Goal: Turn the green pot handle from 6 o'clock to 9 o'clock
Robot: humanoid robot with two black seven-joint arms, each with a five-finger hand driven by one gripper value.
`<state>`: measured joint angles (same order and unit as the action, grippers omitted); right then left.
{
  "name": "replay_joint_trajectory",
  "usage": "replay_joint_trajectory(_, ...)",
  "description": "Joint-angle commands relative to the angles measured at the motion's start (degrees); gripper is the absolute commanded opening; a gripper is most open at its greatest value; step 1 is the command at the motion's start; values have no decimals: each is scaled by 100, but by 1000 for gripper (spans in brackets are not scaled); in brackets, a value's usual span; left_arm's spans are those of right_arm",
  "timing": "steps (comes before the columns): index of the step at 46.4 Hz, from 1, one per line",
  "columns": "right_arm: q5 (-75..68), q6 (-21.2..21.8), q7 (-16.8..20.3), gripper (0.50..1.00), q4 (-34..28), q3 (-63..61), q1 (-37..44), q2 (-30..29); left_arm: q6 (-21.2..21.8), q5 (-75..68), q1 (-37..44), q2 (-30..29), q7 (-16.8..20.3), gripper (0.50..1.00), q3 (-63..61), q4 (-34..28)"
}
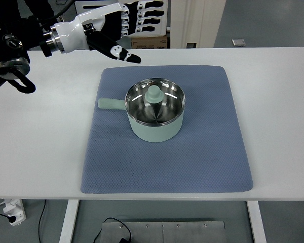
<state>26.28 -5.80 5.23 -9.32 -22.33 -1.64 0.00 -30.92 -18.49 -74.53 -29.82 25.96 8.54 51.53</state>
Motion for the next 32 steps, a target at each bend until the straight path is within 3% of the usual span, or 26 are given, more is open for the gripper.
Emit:
replay_joint_trajectory(1, 0, 0, 4, 1000, 0, 0, -3, 0, 165, 538, 149, 64, -12, 1000, -1, -449)
replay_joint_trajectory(17, 0, 0, 4, 1000, 0, 0, -3, 0, 1000, 2060, 738, 618, -127, 1000, 8, -1680)
replay_joint_trajectory(32, 0, 0, 4, 1000, 0, 0, -3, 0, 1677, 3150, 1001, 1286, -250, 1000, 25, -2216)
